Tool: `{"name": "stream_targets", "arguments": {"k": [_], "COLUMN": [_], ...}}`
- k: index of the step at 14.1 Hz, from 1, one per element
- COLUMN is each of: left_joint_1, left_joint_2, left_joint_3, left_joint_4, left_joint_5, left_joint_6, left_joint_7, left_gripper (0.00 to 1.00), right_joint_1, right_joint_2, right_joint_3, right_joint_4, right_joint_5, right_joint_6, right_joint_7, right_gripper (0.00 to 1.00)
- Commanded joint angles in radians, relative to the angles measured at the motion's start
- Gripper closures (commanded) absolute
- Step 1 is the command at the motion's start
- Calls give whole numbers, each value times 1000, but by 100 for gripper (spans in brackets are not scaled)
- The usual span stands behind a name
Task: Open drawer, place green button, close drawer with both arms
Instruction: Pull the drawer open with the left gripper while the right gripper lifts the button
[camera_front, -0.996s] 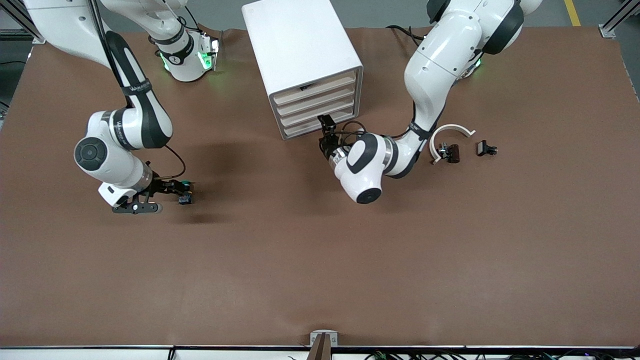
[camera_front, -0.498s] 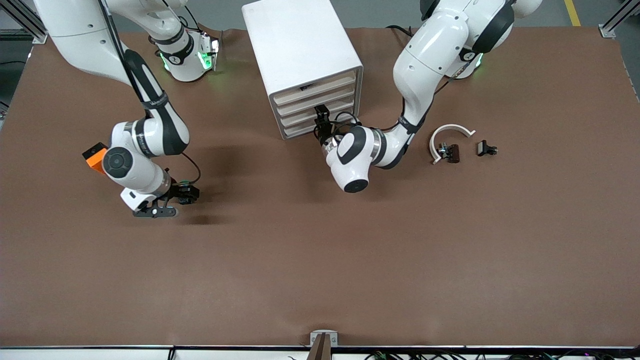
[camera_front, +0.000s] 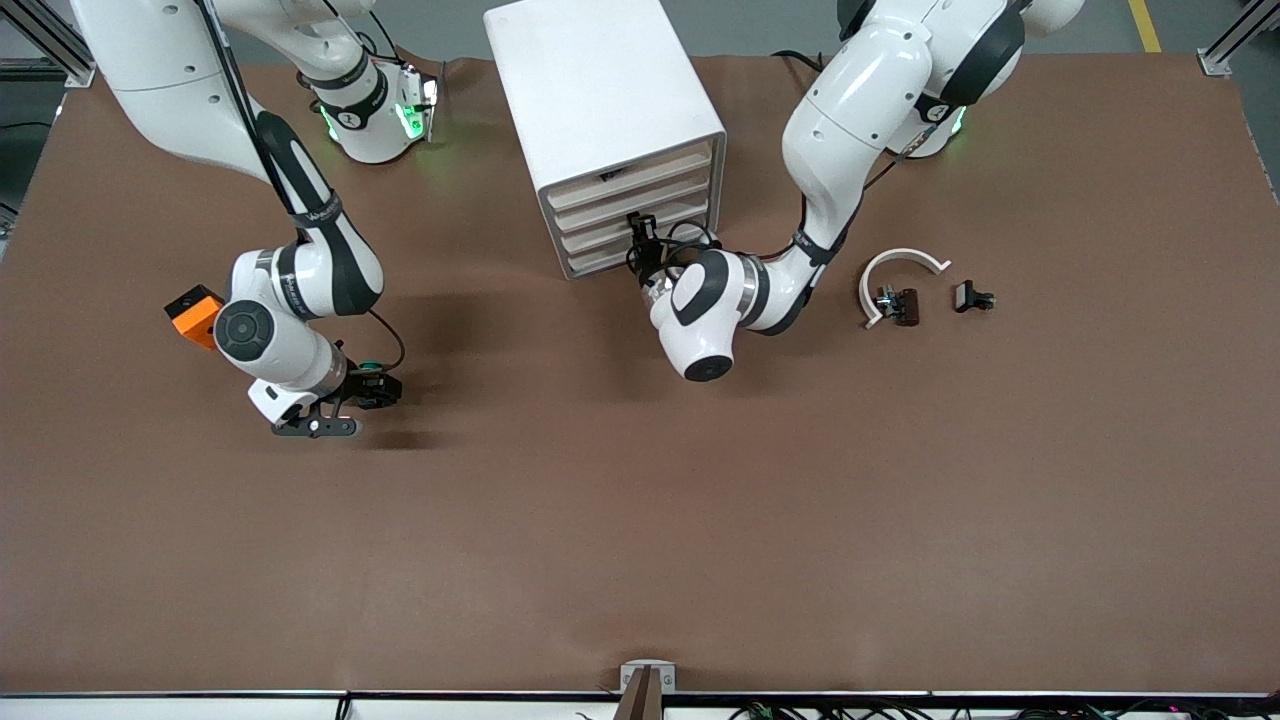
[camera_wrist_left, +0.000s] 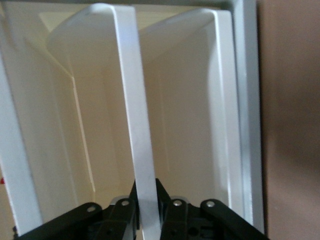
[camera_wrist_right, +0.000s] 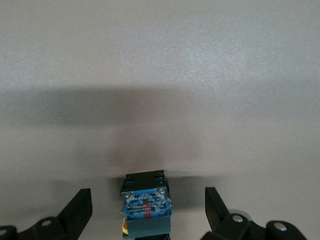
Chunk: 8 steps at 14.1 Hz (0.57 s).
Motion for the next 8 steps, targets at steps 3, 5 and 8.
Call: {"name": "stream_targets", "arguments": {"k": [3, 5, 8], "left_joint_1": [19, 59, 117], "left_joint_2": [3, 3, 4], "left_joint_3": [37, 40, 40], "left_joint_4": [11, 22, 54], "left_joint_5": [-7, -9, -3], "left_joint_6": [13, 13, 14], "left_joint_7": [13, 14, 20], "left_gripper": [97, 97, 96], "right_joint_1": [-7, -10, -9], "right_joint_2": [25, 25, 22], "right_joint_3": [4, 3, 3], "right_joint_4": [12, 12, 19], "right_joint_5": [-17, -17, -17], "right_joint_6": [3, 0, -8], "right_joint_7": [3, 3, 3], "right_gripper": [30, 57, 83]}}
